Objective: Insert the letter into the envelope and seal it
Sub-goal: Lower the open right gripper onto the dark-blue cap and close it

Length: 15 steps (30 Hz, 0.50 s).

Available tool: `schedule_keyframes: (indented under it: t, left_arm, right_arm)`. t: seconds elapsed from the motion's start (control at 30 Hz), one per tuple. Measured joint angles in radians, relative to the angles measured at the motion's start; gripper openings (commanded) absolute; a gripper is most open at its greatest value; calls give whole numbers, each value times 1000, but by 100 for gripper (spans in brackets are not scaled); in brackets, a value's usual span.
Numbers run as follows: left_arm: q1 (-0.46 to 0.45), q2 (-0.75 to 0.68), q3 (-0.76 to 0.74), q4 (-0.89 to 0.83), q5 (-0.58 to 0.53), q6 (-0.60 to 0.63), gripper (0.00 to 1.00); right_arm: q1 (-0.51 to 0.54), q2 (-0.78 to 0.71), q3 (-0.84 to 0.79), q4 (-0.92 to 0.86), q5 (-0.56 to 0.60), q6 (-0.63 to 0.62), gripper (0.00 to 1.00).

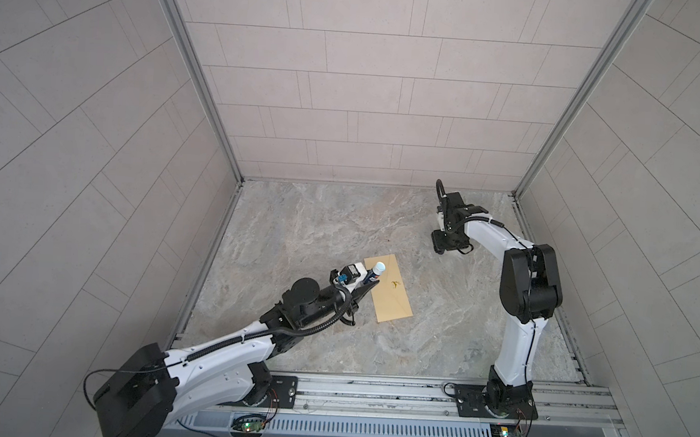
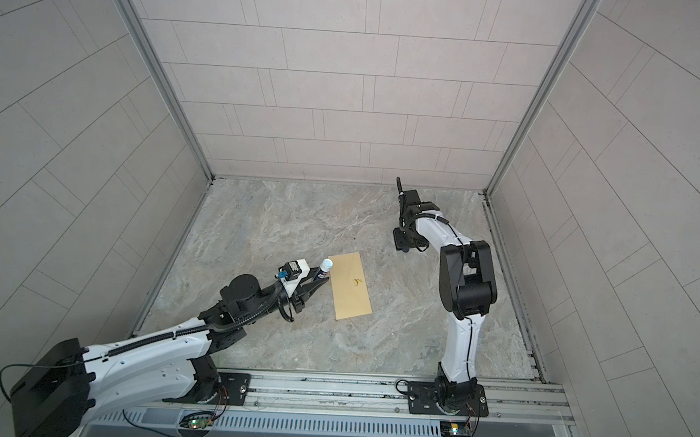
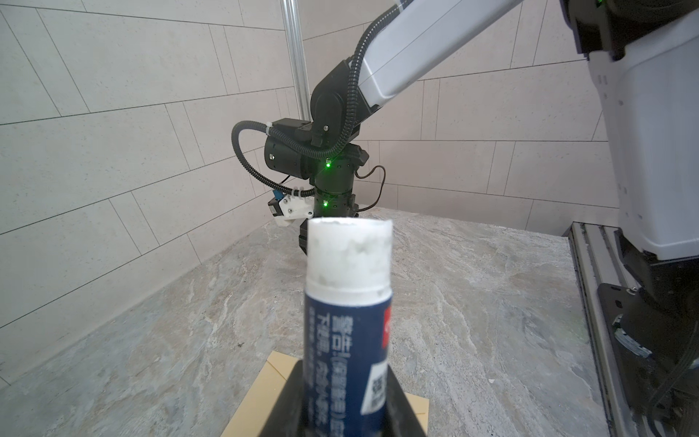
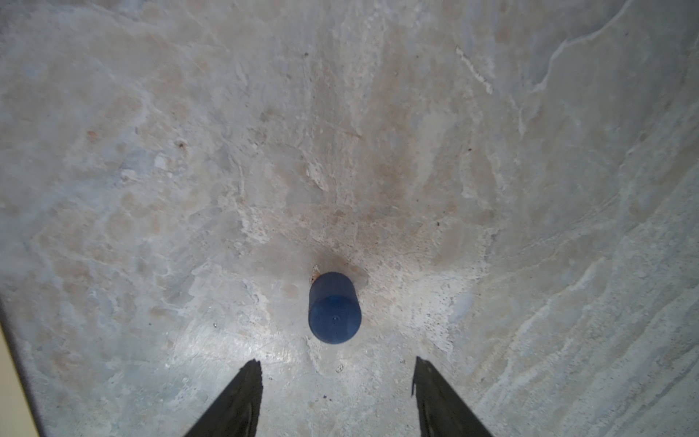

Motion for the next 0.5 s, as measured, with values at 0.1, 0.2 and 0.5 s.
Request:
schedule_keyframes:
  t: [0.1,0.2,0.5]
  left_arm:
    - [0,8,0,-2,3,-2,0]
    - [0,16,0,-3,6,-2,0]
    - [0,32,0,-5,14,-2,0]
  right_arm:
    - [0,19,14,1,6,0,54]
    - [0,33,23,-2,8,0,50]
    - [0,81,32,0,8,-1,41]
